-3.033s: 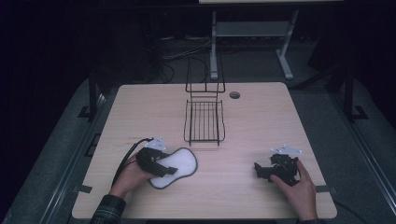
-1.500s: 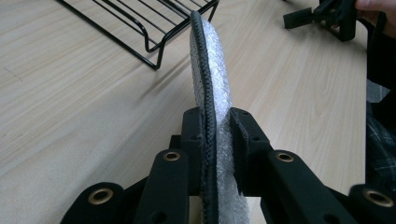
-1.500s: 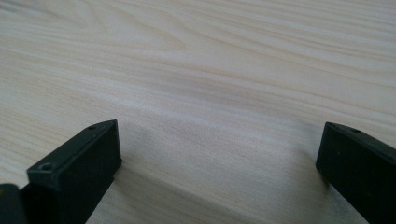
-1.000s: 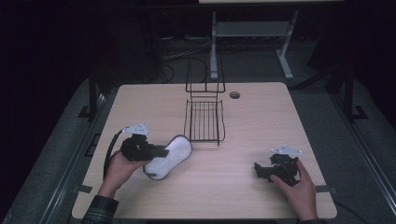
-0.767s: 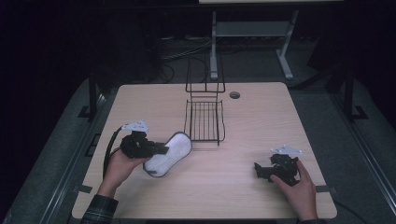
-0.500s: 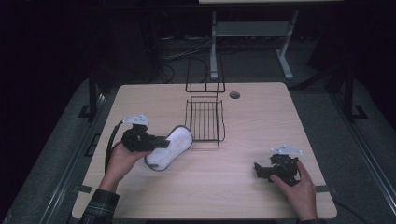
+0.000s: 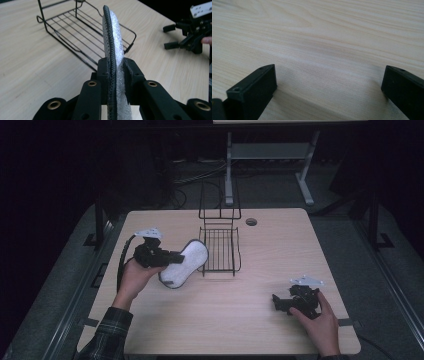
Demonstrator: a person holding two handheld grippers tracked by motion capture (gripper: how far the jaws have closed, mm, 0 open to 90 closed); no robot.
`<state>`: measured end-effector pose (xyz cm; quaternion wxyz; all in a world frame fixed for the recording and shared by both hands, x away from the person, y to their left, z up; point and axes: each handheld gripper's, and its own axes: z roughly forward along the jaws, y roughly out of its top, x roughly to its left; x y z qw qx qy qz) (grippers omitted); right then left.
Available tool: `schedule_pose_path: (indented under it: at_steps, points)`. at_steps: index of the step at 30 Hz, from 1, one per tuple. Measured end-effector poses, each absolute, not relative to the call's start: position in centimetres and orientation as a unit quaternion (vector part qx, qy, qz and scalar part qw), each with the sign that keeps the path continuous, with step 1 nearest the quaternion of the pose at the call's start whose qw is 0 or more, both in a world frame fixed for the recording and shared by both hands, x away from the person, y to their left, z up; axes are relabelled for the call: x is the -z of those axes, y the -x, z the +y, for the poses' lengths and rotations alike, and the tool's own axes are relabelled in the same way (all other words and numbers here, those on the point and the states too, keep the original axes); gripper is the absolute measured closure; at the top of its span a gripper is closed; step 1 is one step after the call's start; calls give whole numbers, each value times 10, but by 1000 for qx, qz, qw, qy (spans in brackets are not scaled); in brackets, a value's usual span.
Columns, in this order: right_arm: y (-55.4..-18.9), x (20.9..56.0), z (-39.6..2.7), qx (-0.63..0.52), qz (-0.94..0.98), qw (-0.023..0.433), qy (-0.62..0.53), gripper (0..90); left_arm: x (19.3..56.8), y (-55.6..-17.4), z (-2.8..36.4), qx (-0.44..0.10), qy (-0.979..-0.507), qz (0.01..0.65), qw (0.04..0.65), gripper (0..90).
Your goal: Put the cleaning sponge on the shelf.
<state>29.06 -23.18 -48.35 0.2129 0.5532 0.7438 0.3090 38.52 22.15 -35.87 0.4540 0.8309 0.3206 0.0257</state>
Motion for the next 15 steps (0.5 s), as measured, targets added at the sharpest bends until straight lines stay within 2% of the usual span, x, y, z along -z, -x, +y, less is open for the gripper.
schedule_pose_path:
  at_steps: [15]
  points:
    - [-291, 483, -232, -309, 744, 213, -553, 0, 357, -412, 202, -29, -829, 324, 455, 761]
